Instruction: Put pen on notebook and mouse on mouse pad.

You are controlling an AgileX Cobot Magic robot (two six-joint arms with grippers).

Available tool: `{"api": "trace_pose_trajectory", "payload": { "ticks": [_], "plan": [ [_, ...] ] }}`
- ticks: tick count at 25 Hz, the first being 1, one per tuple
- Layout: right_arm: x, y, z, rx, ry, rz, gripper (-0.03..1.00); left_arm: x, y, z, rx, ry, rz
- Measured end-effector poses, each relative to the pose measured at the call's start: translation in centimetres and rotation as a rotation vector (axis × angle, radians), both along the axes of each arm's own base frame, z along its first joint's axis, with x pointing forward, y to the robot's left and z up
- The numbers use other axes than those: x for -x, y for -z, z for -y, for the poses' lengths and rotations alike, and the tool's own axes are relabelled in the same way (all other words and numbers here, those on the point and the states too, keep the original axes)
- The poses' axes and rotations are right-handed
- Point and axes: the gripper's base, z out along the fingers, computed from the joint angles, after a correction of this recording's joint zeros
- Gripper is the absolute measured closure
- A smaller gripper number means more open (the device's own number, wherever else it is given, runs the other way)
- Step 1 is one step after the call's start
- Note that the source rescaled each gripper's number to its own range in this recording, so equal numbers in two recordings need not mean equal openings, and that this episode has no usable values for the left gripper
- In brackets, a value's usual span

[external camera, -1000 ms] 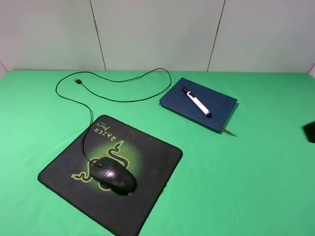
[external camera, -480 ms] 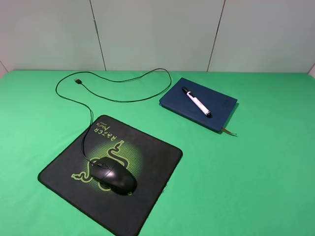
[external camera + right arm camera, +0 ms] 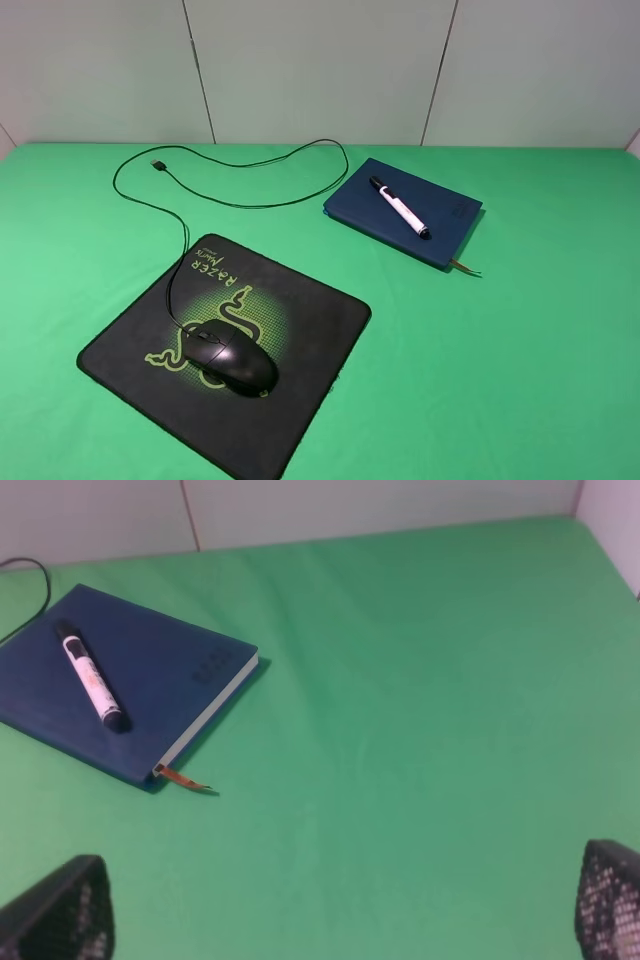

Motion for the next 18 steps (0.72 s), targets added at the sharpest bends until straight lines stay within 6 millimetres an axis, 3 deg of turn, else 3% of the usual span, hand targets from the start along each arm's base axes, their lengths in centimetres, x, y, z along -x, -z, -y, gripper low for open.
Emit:
{"api": "trace_pose_trajectory", "payload": {
  "ticks": [18],
  "plan": [
    [0.0,0.0,0.0,0.0,0.0,0.0,-0.03,0.0,0.0,0.0,0.0,0.0,0.0]
  ]
}}
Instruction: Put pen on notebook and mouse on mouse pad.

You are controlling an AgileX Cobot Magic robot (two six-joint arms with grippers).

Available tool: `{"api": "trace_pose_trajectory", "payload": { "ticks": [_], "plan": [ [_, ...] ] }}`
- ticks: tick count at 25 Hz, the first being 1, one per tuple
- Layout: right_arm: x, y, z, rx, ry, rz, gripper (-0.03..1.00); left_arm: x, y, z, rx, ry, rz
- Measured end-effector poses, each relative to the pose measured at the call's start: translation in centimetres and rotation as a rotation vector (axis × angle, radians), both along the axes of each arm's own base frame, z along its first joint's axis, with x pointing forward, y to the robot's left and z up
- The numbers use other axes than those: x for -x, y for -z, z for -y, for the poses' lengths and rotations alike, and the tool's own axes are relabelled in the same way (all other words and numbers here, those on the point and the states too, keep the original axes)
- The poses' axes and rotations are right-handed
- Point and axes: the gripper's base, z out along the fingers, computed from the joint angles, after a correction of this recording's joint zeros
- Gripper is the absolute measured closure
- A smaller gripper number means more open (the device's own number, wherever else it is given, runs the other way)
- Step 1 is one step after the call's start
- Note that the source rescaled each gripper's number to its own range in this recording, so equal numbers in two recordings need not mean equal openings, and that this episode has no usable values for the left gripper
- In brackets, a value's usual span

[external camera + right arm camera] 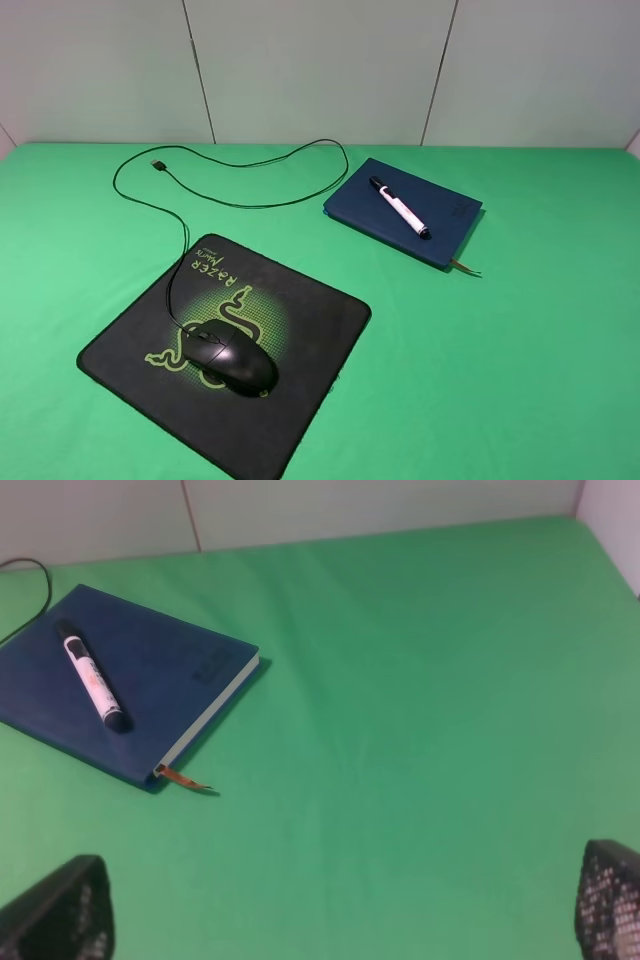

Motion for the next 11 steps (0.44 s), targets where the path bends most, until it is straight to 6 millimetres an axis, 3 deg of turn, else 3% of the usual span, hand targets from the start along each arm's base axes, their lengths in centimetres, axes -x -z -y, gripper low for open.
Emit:
{"api": "trace_pose_trajectory", "payload": {
  "ticks": [11],
  "plan": [
    [0.0,0.0,0.0,0.0,0.0,0.0,-0.03,0.0,0.0,0.0,0.0,0.0,0.0]
  ]
}}
